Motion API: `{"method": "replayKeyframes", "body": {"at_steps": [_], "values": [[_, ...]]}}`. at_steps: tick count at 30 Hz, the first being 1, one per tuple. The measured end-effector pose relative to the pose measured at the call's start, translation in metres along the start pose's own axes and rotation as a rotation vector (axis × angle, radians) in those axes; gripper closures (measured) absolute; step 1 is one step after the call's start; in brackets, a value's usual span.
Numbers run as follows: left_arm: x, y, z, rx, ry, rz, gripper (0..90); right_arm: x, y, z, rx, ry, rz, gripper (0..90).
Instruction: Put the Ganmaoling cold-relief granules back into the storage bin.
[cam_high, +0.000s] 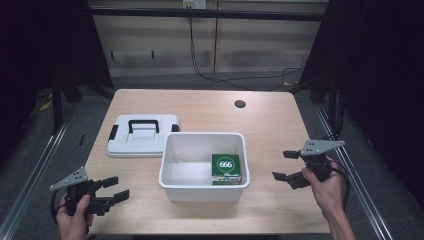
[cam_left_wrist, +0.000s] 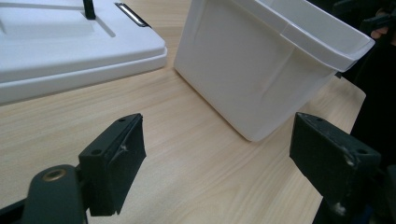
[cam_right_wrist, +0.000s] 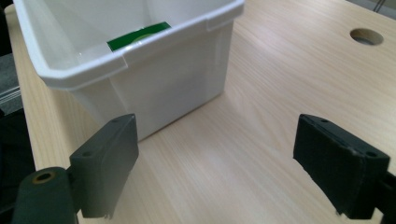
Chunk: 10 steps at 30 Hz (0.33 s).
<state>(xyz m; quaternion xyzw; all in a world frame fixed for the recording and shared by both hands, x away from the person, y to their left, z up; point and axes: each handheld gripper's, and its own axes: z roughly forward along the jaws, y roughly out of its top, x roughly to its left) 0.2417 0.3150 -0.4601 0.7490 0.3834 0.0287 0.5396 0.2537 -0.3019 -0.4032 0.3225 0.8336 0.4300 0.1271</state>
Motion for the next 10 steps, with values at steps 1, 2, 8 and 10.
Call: {"method": "replayKeyframes", "body": {"at_steps": [1, 2, 8, 10], "values": [[0.000, 0.000, 0.000, 0.000, -0.001, 0.000, 18.2, 0.000, -0.006, -0.001, -0.003, -0.008, 0.008, 13.5], [0.000, 0.000, 0.000, -0.005, 0.000, -0.001, 18.2, 0.000, -0.009, -0.002, -0.006, -0.014, 0.015, 13.5], [0.000, 0.000, -0.001, -0.007, -0.005, -0.003, 18.2, -0.002, -0.032, 0.002, -0.022, -0.048, 0.061, 12.9], [0.000, 0.000, -0.001, -0.007, -0.004, -0.001, 18.2, -0.004, -0.039, 0.005, -0.023, -0.052, 0.077, 12.8]]}}
